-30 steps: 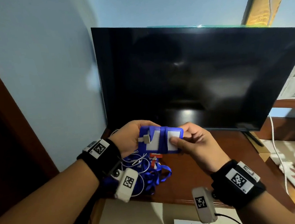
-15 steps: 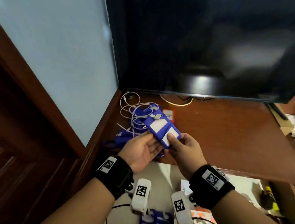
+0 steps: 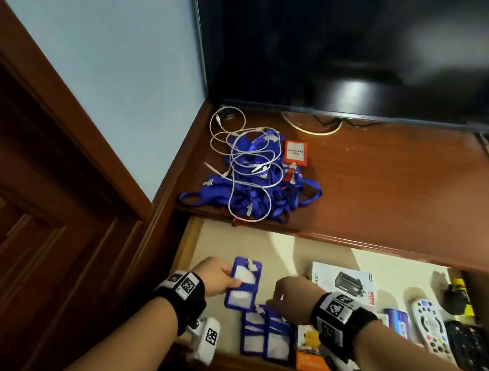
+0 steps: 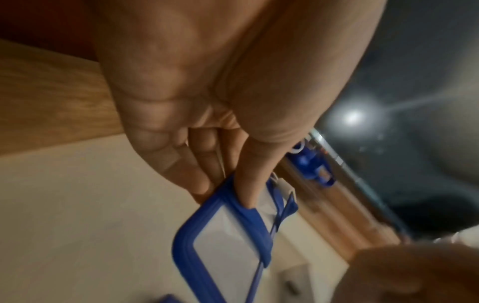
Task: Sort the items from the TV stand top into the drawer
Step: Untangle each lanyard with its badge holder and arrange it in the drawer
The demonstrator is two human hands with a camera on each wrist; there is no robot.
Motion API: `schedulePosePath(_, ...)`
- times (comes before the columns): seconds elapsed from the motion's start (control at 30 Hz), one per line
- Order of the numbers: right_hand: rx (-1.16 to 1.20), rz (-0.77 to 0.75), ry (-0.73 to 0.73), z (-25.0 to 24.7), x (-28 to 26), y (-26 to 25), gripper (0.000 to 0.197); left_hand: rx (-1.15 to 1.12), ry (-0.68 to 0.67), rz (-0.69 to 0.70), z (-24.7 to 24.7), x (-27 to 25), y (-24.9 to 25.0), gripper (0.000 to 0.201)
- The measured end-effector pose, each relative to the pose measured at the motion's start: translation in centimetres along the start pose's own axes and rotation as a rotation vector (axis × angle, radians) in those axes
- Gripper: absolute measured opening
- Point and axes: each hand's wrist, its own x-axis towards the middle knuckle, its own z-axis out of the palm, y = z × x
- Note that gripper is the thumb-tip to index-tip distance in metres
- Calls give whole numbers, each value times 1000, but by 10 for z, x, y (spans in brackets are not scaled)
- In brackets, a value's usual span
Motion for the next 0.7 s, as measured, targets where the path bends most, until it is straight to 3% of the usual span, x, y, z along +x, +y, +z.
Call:
schedulePosePath(0.07,-15,20,1,0,0,7,41,247,0,-115,3,6,-11,31)
schedulePosePath(0.17,79,38,145,-9,5,18,27,437,-71,-222,13,14,-20,30)
schedulePosePath(0.27,136,42,331,-32,12,25,17,501,-84,-291,24,27,-28,32)
schedulePosePath(0.43,237,-85,563,-79,24,33,13,522,-33,-329,28,19,-20,24)
schedulePosePath(0.57,261,-77,637,-107,44,28,9,509,-25,-370,31,15,-30,44)
schedulePosePath(0.7,270,-48,572,-126,71,24,23,488,-45,-387,31,19,-37,41)
